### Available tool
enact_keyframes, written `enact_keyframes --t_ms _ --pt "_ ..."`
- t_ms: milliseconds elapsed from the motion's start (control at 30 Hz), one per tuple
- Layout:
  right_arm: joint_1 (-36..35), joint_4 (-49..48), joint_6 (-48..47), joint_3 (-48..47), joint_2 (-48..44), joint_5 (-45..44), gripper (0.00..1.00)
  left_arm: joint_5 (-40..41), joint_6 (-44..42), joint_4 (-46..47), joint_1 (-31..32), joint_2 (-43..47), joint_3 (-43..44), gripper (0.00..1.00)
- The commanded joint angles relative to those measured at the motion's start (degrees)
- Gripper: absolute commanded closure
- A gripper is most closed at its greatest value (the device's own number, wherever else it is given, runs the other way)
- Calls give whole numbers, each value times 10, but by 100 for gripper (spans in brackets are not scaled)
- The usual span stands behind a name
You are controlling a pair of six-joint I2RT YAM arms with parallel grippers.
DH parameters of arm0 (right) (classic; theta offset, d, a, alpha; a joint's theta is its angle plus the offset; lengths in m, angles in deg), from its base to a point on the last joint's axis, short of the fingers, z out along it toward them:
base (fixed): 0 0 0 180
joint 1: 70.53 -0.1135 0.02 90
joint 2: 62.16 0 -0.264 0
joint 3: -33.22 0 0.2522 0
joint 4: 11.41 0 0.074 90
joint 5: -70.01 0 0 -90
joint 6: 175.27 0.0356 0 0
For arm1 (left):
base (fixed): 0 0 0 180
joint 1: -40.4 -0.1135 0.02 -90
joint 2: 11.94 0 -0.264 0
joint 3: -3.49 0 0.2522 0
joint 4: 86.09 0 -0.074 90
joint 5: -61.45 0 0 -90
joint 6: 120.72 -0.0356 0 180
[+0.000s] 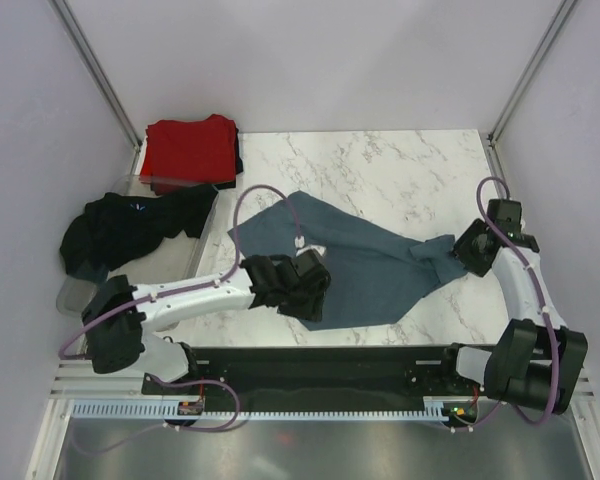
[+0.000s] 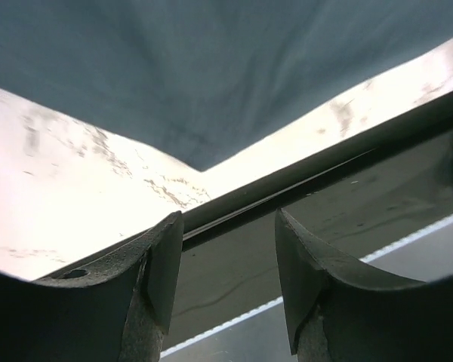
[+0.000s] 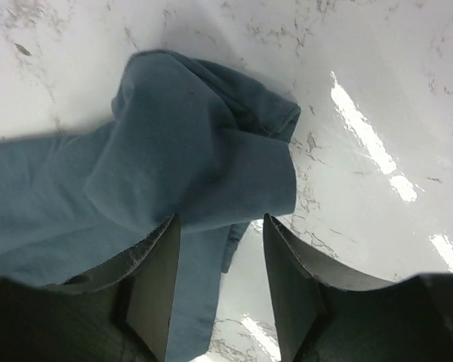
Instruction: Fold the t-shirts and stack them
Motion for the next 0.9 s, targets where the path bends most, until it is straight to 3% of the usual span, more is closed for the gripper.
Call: enact_keyframes --t_ms 0,300,433,500,600,700,733,833,867 --pt "-1 -37 21 59 -35 11 46 8 82 111 32 -36 -49 42" --pt "-1 -120 23 122 -11 45 55 -10 73 165 40 -83 -84 43" --pt "-1 -134 20 122 -26 62 52 -16 74 183 40 -87 -104 43" --pt "-5 -150 21 128 -71 80 45 -13 78 190 42 -86 -116 44" --pt "-16 -156 21 122 -107 51 40 -10 81 210 43 -91 -129 44" --pt "-16 -149 13 106 -59 27 52 -7 80 224 43 -114 -128 44" --pt "-16 -147 9 96 -34 11 68 -3 80 227 43 -122 -127 46" --pt "-15 -153 4 78 -14 -23 90 23 82 229 43 -143 -116 64" --pt "-15 -155 4 72 -11 -29 93 32 82 228 43 -146 -112 73"
